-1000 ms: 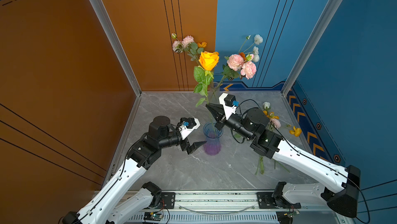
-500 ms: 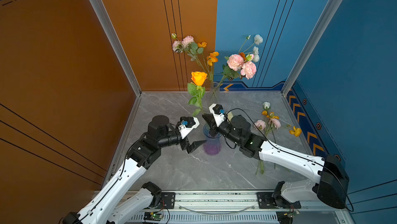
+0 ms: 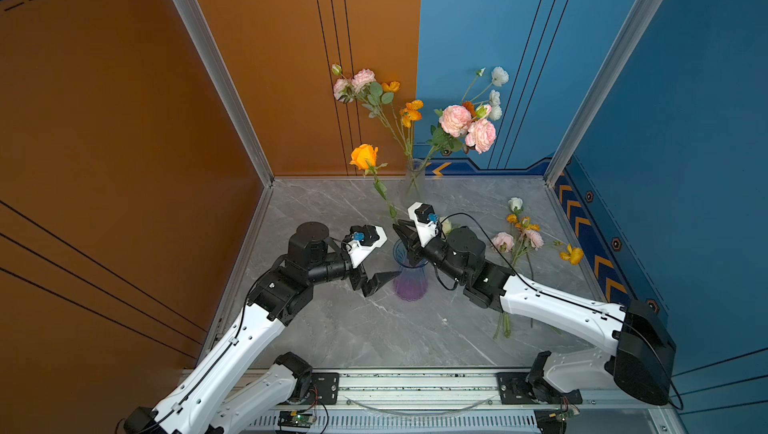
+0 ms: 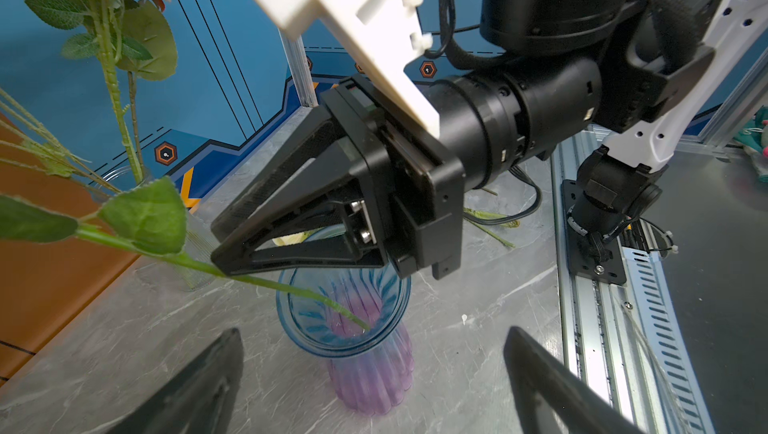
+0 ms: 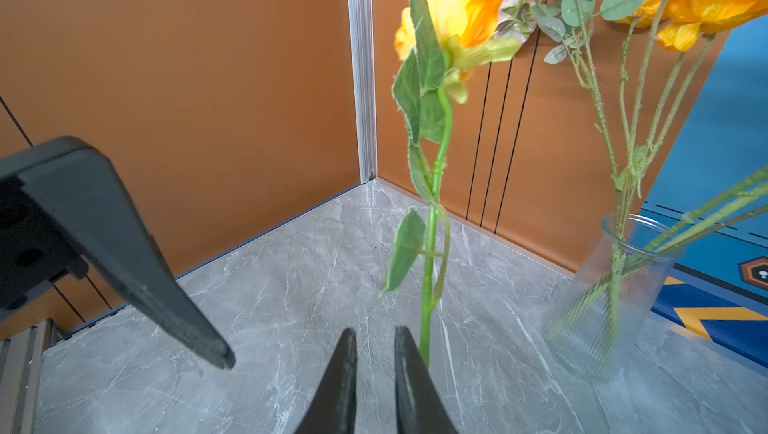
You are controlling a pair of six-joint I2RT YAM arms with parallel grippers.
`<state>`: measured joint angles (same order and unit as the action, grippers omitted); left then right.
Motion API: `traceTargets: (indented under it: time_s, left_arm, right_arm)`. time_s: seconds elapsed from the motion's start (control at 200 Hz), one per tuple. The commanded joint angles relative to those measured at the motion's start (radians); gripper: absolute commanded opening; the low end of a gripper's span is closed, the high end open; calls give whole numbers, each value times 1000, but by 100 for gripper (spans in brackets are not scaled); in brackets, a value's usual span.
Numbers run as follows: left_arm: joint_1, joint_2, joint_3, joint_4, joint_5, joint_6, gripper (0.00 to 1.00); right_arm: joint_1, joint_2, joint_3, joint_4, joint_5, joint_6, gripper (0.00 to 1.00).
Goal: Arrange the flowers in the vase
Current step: 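Lower the orange rose stem into the blue-purple vase and open the right gripper, then move the right gripper back down onto the pink rose stems in the pile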
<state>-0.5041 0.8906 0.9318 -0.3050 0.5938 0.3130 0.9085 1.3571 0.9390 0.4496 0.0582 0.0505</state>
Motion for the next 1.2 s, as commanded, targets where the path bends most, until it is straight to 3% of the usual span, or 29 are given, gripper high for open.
traceTargets:
  time_s: [0.0,0.18,0.28,0.435,0.531,0.651,0.716,0.786,0.966,1.191]
  left_arm:
    - [6,6,-8,10,37,-15,98]
    - [-20,24,-8,21,64,-30,98]
    - [-56,38,-6,21,59,-32,98]
    - [-144,65,-12,35,4,-39,98]
    - [-216,103,-14,43,-75,-53,98]
    - [-290,166,-3,43,-95,-67,98]
    - [-319,188,1,44,-133,-69,98]
    - [-340,198,-3,53,-177,-66,98]
    - [-387,179,-42,102,-352,-45,98]
    - [-402,172,-67,173,-545,-48,98]
  right_arm:
    - [-7,-52,-24,7,36,5,27]
    - [-9,-161,-69,-64,126,18,49]
    - [-19,-248,-78,-205,237,44,59]
    - [-63,-364,-78,-510,509,169,55]
    - [-165,-403,-85,-757,643,329,50]
    - [-473,-375,-100,-982,473,491,46]
    - [-633,-323,-114,-1008,296,512,42]
    - [-734,-258,-121,-1006,201,513,40]
    - [-813,-61,-83,-979,184,450,36]
    - [-886,179,-19,-902,72,437,24]
